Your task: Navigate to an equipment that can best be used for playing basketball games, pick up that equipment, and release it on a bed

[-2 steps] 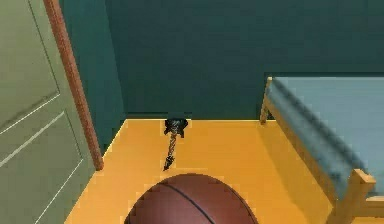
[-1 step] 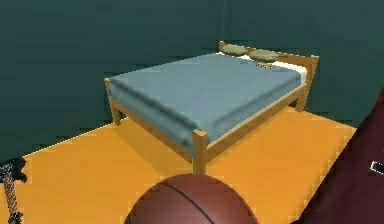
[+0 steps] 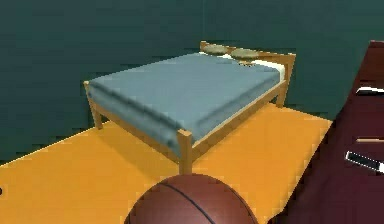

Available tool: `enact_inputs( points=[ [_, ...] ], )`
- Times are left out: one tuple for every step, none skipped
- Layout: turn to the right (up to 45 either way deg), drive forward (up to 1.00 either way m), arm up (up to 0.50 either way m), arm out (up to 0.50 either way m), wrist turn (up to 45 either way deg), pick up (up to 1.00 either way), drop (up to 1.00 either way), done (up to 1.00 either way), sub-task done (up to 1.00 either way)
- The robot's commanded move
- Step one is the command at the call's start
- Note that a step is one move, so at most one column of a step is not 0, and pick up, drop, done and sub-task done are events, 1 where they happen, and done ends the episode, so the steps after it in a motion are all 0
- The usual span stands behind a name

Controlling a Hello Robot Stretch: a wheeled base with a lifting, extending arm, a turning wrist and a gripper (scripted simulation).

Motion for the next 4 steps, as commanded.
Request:
enact_inputs(
  points=[
    [0.0, 0.65, 0.00, 0.00, 0.0, 0.00, 0.00, 0.00, 0.00],
    [36.0, 0.00, 0.00, 0.00, 0.0, 0.00, 0.00, 0.00, 0.00],
    [0.0, 0.05, 0.00, 0.00, 0.0, 0.00, 0.00, 0.00, 0.00],
    [0.0, 1.00, 0.00, 0.00, 0.0, 0.00, 0.00, 0.00, 0.00]
  ],
)
